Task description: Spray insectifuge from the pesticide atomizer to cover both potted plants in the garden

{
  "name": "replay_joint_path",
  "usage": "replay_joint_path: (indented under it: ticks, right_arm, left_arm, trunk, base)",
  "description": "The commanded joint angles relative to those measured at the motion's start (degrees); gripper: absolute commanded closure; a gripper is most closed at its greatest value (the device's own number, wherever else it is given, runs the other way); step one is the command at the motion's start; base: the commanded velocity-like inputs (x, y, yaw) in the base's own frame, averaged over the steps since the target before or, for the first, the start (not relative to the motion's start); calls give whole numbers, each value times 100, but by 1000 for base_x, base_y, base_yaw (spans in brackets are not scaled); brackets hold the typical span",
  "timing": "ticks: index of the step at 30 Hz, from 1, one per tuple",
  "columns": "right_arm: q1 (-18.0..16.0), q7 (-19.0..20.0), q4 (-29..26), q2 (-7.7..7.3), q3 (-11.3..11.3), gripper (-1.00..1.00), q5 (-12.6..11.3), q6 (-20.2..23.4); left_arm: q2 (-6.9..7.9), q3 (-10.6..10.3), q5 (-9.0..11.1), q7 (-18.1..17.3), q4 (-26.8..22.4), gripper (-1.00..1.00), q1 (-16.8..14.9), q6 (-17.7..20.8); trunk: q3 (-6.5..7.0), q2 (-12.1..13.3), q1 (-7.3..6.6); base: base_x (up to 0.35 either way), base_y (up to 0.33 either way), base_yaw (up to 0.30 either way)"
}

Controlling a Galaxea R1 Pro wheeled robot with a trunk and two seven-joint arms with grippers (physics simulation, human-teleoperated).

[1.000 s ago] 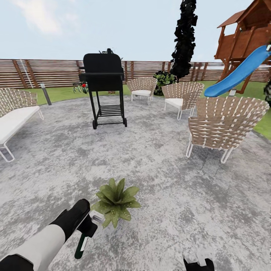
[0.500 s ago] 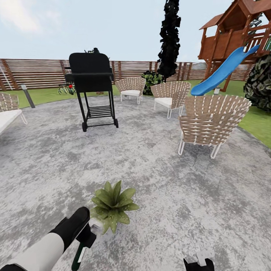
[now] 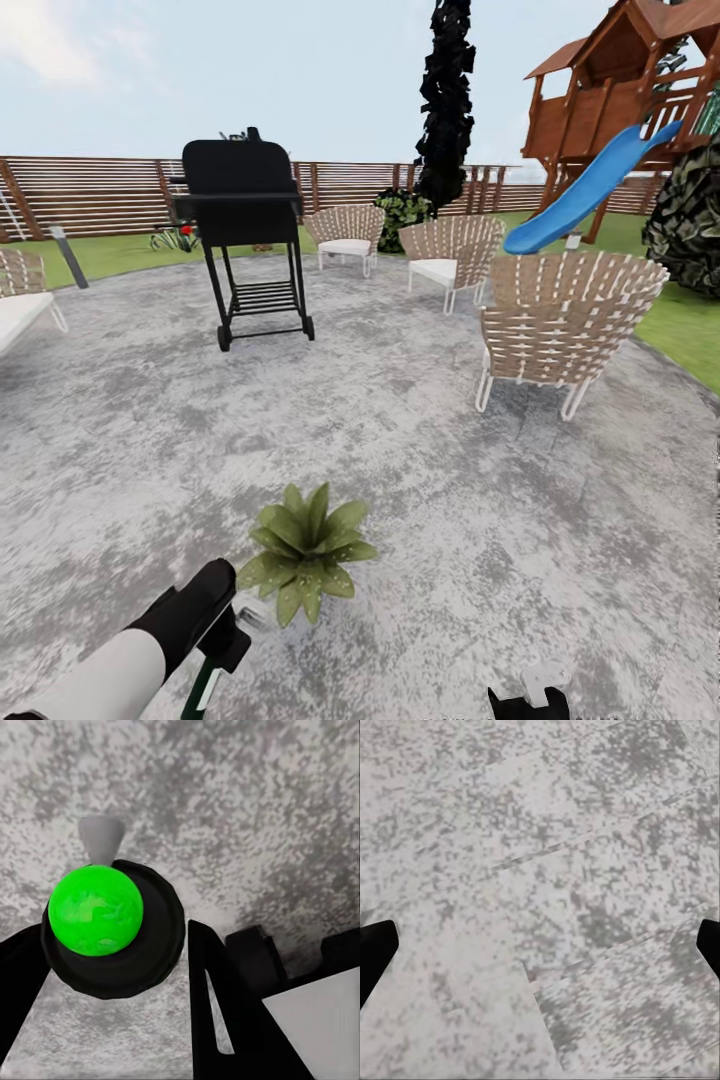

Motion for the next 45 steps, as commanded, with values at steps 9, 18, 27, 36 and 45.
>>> replay_joint_path:
  ticks: [9, 18, 27, 36, 45]
  right_arm:
    - [-4, 26, 5, 0, -50, -100, 44, -21]
    - [-4, 26, 5, 0, -50, -100, 46, -21]
    - [-4, 26, 6, 0, -50, -100, 46, -21]
    - [-4, 26, 5, 0, -50, -100, 47, -21]
    - [-4, 26, 6, 4, -48, -100, 52, -21]
  left_arm:
    - [32, -42, -244, -60, 286, 100, 22, -13]
    - [-9, -13, -269, -75, 369, 100, 23, -43]
    - [-327, 2, -260, -65, 286, 100, 23, -51]
    - [-248, 16, -268, -65, 409, 100, 143, -94]
    - [-180, 61, -256, -52, 380, 100, 355, -495]
  trunk:
    - [-5, -2, -1]
    - [-5, -2, -1]
    - [-5, -2, -1]
    - [-5, -2, -1]
    - [-5, -2, -1]
  base:
    - [1, 102, -136]
    - [0, 0, -1]
    - [0, 0, 0]
    - [0, 0, 0]
    - [0, 0, 0]
